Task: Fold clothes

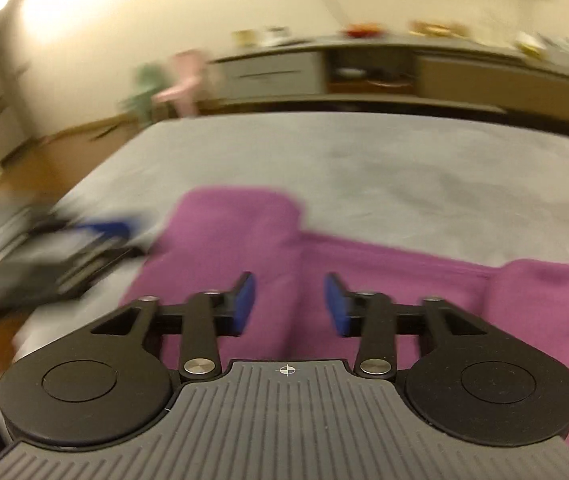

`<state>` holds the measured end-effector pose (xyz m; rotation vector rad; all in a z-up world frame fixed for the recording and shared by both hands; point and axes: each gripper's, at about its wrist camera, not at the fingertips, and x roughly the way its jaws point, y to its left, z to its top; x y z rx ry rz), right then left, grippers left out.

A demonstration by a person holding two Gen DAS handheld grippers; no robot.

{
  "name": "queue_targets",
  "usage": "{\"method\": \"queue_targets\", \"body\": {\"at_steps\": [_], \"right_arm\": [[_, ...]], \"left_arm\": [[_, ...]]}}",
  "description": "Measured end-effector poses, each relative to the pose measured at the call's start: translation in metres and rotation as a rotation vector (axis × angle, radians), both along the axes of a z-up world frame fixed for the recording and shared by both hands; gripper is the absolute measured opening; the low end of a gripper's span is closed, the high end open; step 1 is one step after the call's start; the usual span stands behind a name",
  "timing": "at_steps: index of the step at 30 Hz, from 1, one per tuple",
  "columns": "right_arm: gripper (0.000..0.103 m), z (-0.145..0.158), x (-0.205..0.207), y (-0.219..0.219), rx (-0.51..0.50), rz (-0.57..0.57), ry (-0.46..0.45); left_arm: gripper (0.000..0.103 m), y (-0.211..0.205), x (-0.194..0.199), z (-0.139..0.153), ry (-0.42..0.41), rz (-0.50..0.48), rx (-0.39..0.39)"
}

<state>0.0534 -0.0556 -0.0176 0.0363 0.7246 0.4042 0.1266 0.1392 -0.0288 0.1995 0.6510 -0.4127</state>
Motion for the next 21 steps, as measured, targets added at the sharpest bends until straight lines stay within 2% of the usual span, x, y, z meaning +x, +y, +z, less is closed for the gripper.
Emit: {"method": "queue_targets", "body": {"at_steps": [1,3,4,5,7,8,10,11,13,14,16,18,20,21], "right_arm": [[0.018,-0.006,-0.005,0.004,-0.004,0.052,0.017],[0.015,-0.029,-0.010,0.013,-0.031,0.109,0.085],[0.015,-0.039,-0.013,0.016,-0.042,0.133,0.100],[0.016,-0.042,-0.019,0.017,-0.041,0.136,0.052],[0.015,-0.038,-0.021,0.019,-0.053,0.135,0.052],[0.014,-0.036,-0.021,0.018,-0.055,0.132,0.053],[0.016,-0.036,-0.027,0.015,-0.034,0.117,0.033],[0.022,-0.036,-0.030,0.013,-0.024,0.109,0.022],[0.023,-0.044,-0.034,0.010,-0.015,0.103,0.007],[0.024,-0.046,-0.038,0.011,-0.022,0.110,-0.018],[0.025,-0.040,-0.040,0.014,-0.042,0.120,-0.024],[0.032,-0.025,-0.048,0.001,-0.027,0.089,-0.037],[0.052,-0.005,-0.063,-0.019,-0.045,0.033,-0.098],[0.055,0.003,-0.072,-0.030,-0.076,-0.006,-0.133]], "left_arm": [[0.029,-0.002,0.014,-0.006,0.029,0.026,0.005],[0.030,-0.006,0.037,-0.022,0.108,0.053,0.028],[0.030,-0.010,0.042,-0.027,0.110,0.056,0.042],[0.030,-0.013,0.043,-0.027,0.106,0.060,0.055],[0.030,-0.018,0.042,-0.021,0.102,0.079,0.079],[0.027,-0.020,0.036,-0.013,0.089,0.086,0.074],[0.029,-0.021,0.017,0.001,0.041,0.066,0.017],[0.030,-0.023,0.016,-0.005,0.046,0.071,0.045],[0.031,-0.029,0.018,-0.024,0.072,0.090,0.135],[0.031,-0.030,0.016,-0.027,0.057,0.092,0.136],[0.029,-0.028,0.017,-0.016,0.089,0.123,0.080],[0.029,-0.029,0.015,0.000,0.110,0.135,0.013],[0.029,-0.040,0.006,0.019,0.121,0.101,-0.066],[0.032,-0.046,0.002,0.028,0.128,0.083,-0.105]]}}
